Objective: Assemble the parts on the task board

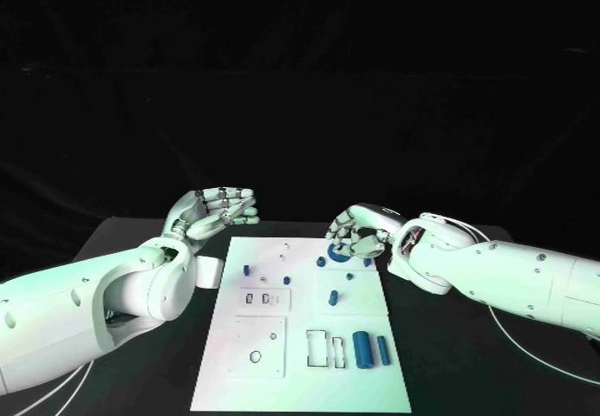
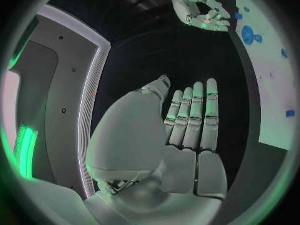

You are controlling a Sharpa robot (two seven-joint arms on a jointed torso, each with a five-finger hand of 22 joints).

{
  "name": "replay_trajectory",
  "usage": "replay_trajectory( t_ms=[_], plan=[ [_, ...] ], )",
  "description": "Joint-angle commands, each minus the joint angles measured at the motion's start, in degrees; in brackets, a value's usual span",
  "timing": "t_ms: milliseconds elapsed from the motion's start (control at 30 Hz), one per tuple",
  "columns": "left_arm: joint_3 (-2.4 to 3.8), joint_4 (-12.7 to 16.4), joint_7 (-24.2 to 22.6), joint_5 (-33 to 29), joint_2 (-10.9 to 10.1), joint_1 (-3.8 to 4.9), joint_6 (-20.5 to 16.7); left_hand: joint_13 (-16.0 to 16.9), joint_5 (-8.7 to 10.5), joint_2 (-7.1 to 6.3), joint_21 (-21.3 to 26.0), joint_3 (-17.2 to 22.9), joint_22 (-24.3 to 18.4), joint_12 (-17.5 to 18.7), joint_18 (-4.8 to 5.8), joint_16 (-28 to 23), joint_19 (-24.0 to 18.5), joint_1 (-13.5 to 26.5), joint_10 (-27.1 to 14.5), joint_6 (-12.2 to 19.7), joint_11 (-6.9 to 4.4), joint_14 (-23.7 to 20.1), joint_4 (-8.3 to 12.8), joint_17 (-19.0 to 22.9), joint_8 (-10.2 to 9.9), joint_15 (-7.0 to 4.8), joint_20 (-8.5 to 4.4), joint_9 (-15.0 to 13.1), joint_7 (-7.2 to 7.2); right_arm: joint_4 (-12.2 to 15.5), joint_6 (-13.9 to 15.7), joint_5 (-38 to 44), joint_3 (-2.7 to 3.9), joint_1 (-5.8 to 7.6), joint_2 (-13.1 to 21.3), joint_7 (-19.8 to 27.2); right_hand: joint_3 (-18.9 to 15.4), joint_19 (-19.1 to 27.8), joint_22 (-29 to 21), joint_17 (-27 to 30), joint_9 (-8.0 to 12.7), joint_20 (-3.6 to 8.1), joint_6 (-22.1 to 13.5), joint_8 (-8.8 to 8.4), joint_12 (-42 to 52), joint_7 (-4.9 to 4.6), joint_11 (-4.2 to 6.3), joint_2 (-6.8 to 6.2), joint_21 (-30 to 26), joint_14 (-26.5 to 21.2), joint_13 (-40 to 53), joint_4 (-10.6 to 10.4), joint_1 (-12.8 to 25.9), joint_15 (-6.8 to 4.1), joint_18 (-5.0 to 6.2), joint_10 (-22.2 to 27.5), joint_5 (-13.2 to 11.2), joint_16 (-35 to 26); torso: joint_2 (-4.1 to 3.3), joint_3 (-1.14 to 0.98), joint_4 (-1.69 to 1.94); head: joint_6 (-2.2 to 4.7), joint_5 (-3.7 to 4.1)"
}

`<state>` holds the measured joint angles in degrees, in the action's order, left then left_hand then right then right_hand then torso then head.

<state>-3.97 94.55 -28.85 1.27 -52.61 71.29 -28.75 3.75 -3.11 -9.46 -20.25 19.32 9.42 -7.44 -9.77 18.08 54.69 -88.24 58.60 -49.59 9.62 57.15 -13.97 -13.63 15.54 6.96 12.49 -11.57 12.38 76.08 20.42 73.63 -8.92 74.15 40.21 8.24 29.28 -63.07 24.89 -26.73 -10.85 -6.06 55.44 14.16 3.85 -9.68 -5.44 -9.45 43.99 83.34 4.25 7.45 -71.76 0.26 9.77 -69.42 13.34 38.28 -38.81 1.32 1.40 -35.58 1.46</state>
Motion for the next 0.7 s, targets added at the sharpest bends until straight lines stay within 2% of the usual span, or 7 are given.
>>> replay_trajectory(
  t_ms=[33, 67, 133, 167, 233, 467, 700],
  plan=[
    [0.10, 1.5, 0.7, 0.7, -0.6, 0.30, 1.9, 0.0, 0.17, -0.63, -0.6, 0.3, 0.2, 0.4, -0.70, -0.1, 0.7, 0.2, 0.4, -0.2, -0.04, 0.1, 0.1, -0.2, -0.3, -0.06, -0.01, 0.1, 0.11, -0.3, -2.2, 10.7, 0.07, 0.07, -0.4, -4.6, 0.7, -3.2, 7.5, -10.3, -0.3, 0.21, 0.2, -0.37, -0.2, -0.27, 0.19, -1.02, 6.7, 3.4, 0.0, -0.5, 0.6, 0.07, -0.34, 0.6, 0.1, 11.2, -1.37, 0.20, 0.53, 0.11, 0.30],
    [0.11, 1.8, 0.8, 0.7, -0.8, 0.34, 2.0, 0.0, 0.16, -0.77, -1.4, 0.5, 0.6, 0.8, -0.69, 0.0, 1.4, 0.4, 0.4, -0.1, -0.05, 0.3, 0.3, -0.4, -0.4, -0.15, -0.25, 0.2, 0.13, -0.4, -2.3, 11.3, 0.09, 0.08, -0.5, -4.9, 1.1, -4.4, 11.3, -14.6, -0.5, -0.06, 0.3, -0.40, -0.2, -0.49, -0.09, -0.95, 9.6, 3.3, 0.0, -0.8, 0.9, -0.12, -1.05, 1.1, 0.1, 15.3, -1.57, 0.24, 0.64, 0.24, 0.46],
    [0.18, 3.0, 0.9, 0.7, -1.4, 0.52, 2.2, 0.0, 0.17, -0.85, -2.0, 0.7, 0.9, 1.1, -0.65, 0.0, 1.7, 0.5, 0.5, -0.1, -0.06, 0.4, 0.5, -0.6, -0.6, -0.22, -0.42, 0.2, 0.12, -0.6, -2.7, 13.6, 0.19, 0.11, -0.9, -6.0, 2.1, -8.7, 23.6, -28.1, -1.0, -0.24, 0.0, -0.73, -0.1, -0.54, -0.53, -1.68, 19.0, 3.5, 0.0, -1.2, 1.2, 0.77, -2.53, 2.5, 0.0, 28.2, -2.06, 0.35, 0.86, 0.43, 0.58],
    [0.20, 3.4, 1.0, 0.7, -1.6, 0.61, 2.2, 0.0, 0.17, -0.87, -2.1, 0.7, 1.0, 1.2, -0.64, 0.0, 1.8, 0.5, 0.6, -0.1, -0.06, 0.4, 0.6, -0.7, -0.6, -0.24, -0.46, 0.2, 0.12, -0.7, -3.0, 14.3, 0.21, 0.13, -1.1, -6.3, 2.4, -10.4, 27.8, -32.2, -1.2, -0.55, 0.0, -0.75, -0.2, -0.87, -0.44, -1.75, 22.1, 3.9, 0.0, -1.3, 1.2, 0.70, -3.26, 3.0, 0.0, 32.0, -2.26, 0.42, 0.98, 0.49, 0.78],
    [0.23, 4.0, 1.1, 0.7, -1.9, 0.78, 2.3, 0.0, 0.17, -0.90, -2.4, 0.8, 1.2, 1.3, -0.63, 0.1, 1.9, 0.6, 0.6, -0.2, -0.08, 0.5, 0.7, -0.8, -0.6, -0.27, -0.53, 0.2, 0.10, -0.8, -3.5, 15.3, 0.25, 0.17, -1.3, -6.8, 2.8, -11.9, 32.9, -37.4, -1.7, -0.80, -0.3, -0.94, -0.2, -0.85, -0.99, -2.27, 25.9, 3.6, -0.1, -1.6, 1.3, 1.20, -3.84, 3.8, -0.2, 36.6, -2.65, 0.56, 1.19, 0.62, 1.18],
    [0.29, 5.1, 1.2, 0.7, -2.4, 1.31, 2.5, 0.0, 0.17, -1.02, -4.2, 1.0, 2.1, 2.0, -0.58, 0.1, 2.8, 0.8, 0.8, -0.2, -0.14, 0.6, 1.3, -1.3, -0.9, -0.44, -0.94, 0.3, 0.03, -1.4, -4.4, 17.5, 0.29, 0.21, -2.4, -8.1, 3.1, -12.6, 36.5, -41.0, -2.2, -1.41, -0.5, -1.09, -0.2, -1.12, -1.38, -2.36, 28.5, 3.4, -0.1, -1.9, 1.0, 1.53, -4.32, 5.3, -0.3, 39.9, -3.56, 0.79, 1.73, 0.98, 1.48],
    [0.31, 5.2, 1.2, 0.7, -2.6, 1.62, 2.6, 0.0, 0.17, -1.07, -4.9, 1.1, 2.5, 2.3, -0.53, -0.1, 3.0, 1.0, 0.8, -0.1, -0.14, 0.3, 1.6, -1.4, -1.0, -0.43, -1.07, 0.3, 0.00, -2.3, -5.3, 19.5, 0.31, 0.22, -3.1, -9.4, 2.9, -12.7, 37.7, -41.9, -2.5, -1.67, -0.4, -1.09, -0.2, -1.16, -1.54, -2.46, 29.4, 3.3, -0.1, -2.1, 1.0, 1.74, -4.44, 6.3, -0.7, 40.9, -4.16, 1.05, 2.03, 1.22, 1.93]
  ],
)
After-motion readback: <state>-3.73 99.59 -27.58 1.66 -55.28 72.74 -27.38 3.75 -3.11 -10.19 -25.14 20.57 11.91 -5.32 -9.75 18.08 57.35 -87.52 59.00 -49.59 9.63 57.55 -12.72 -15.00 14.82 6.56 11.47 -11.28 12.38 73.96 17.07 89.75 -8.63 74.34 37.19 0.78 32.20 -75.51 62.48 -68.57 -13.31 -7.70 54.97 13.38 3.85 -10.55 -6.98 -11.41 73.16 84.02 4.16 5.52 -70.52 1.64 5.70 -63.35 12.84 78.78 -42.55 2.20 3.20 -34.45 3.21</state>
